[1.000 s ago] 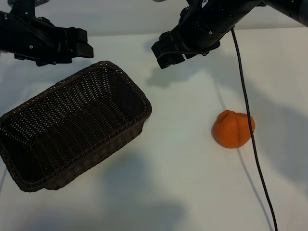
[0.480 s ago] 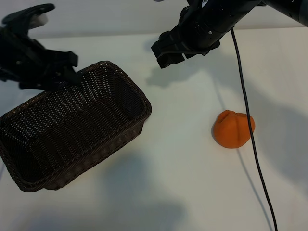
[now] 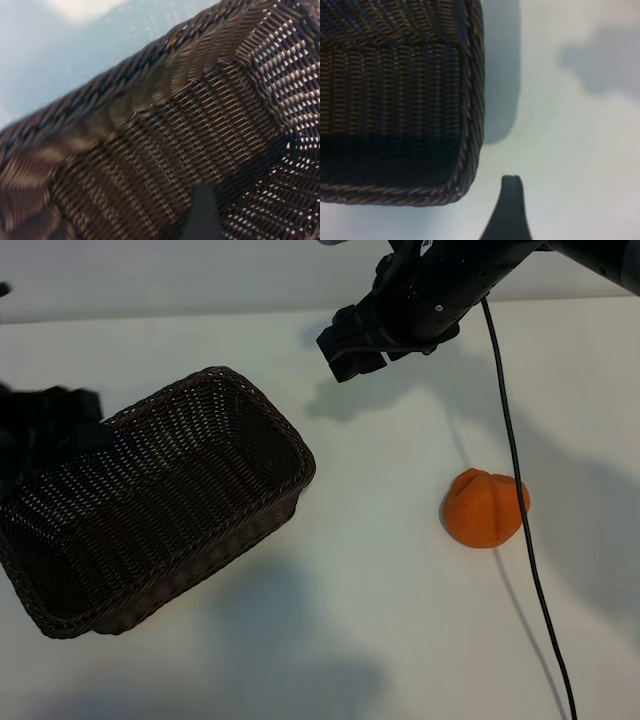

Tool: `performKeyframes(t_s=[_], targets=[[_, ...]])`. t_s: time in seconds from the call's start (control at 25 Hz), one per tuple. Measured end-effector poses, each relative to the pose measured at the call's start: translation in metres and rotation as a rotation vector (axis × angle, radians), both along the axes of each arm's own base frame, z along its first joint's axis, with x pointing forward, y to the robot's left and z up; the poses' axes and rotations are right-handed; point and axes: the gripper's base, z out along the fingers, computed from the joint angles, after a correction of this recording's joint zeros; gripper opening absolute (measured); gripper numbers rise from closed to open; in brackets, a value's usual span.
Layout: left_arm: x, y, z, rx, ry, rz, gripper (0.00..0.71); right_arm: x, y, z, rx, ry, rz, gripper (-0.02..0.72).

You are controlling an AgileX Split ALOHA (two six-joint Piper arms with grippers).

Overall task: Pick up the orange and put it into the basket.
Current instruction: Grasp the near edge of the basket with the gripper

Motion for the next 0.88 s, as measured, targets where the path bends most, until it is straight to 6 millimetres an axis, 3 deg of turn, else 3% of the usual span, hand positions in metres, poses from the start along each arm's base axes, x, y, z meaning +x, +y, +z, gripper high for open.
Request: performKeyframes(t_s=[0.48,0.72,0.88], targets=[[-0.067,0.039,0.019,0.255,0.046,0.318,0.563,0.0,0.0,0.0,-0.007,0.003,0.002,0.595],[-0.076,0.04,0.019,0.258,0.073,0.338,0.563,0.0,0.0,0.0,-0.008,0.002,0.005,0.595],[-0.078,0.04,-0.003,0.247,0.092,0.348,0.562,0.0,0.0,0.0,-0.008,0.002,0.005,0.595]])
